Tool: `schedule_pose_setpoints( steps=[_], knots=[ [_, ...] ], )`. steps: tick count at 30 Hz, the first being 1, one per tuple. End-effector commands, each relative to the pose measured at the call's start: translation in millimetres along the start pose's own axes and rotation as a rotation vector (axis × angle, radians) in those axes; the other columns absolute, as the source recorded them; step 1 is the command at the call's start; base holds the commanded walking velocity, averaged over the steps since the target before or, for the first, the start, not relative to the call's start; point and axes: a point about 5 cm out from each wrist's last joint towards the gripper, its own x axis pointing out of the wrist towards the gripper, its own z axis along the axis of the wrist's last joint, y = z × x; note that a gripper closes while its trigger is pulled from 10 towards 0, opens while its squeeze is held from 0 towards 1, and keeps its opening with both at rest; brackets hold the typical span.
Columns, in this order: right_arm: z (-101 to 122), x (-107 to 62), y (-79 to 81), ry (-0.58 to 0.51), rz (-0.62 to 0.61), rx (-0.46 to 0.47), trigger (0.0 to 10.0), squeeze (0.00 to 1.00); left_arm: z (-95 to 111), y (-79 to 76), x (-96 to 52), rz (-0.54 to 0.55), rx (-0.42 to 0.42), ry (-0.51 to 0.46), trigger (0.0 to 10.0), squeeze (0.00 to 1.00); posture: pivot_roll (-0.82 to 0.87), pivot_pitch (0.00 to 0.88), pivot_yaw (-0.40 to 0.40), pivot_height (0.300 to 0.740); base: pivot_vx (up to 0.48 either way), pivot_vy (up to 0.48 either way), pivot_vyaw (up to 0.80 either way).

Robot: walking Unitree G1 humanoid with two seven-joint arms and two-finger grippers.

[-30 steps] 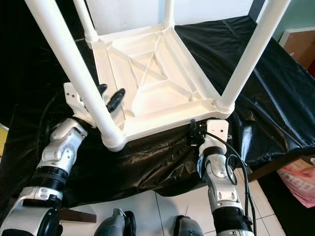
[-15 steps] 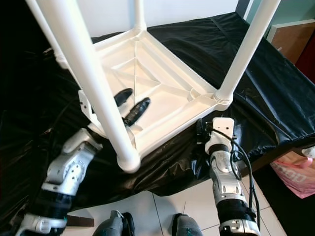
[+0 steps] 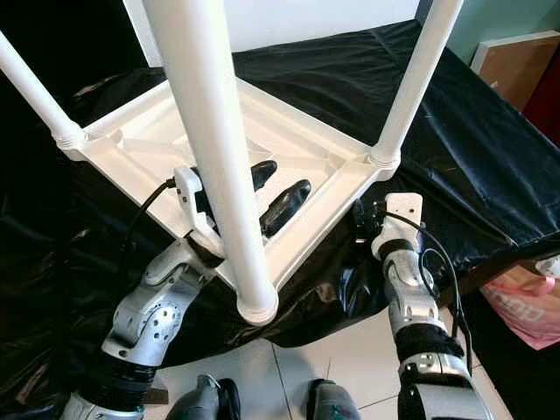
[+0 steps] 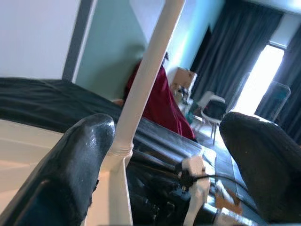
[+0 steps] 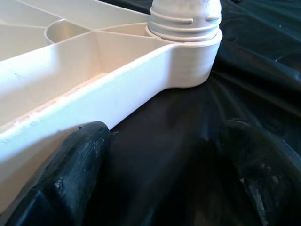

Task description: Building children table

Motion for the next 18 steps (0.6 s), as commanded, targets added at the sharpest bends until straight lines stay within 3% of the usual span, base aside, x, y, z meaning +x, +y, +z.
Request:
schedule_pose_setpoints(
  steps=[1,4,7,8,12,18],
  knots=[
    [6,4.5,13.1,-0.033,0.047,0.007,10.0,0.00,-4,-5.8,6.6,-0.023,-0.015,0.012,10.0,0.00,-0.04,0.158,0.063,0.740,0.000,0.000,0.00],
    [2,4.7,32.7,-0.033,0.140,0.028,10.0,0.00,-9,-17.4,12.2,-0.059,-0.027,0.030,10.0,0.00,-0.05,0.159,0.069,0.740,0.000,0.000,0.00],
    [1,4.5,41.2,-0.033,0.185,0.031,10.0,0.00,-11,-22.8,14.3,-0.076,-0.036,0.039,10.0,0.00,-0.05,0.160,0.073,0.740,0.000,0.000,0.00],
    [0,5.2,54.9,-0.033,0.260,0.041,10.0,0.00,-16,-31.9,17.2,-0.104,-0.051,0.058,10.0,0.00,-0.05,0.161,0.078,0.740,0.000,0.000,0.00],
    [0,5.3,70.1,-0.033,0.345,0.049,10.0,0.00,-24,-44.2,19.3,-0.157,-0.068,0.091,10.0,0.00,-0.05,0.162,0.081,0.740,0.000,0.000,0.00],
    [-1,5.8,67.0,-0.033,0.324,0.026,10.0,0.00,-27,-42.6,18.8,-0.157,-0.044,0.117,10.0,0.00,-0.04,0.164,0.078,0.740,0.000,0.000,0.00]
  ],
)
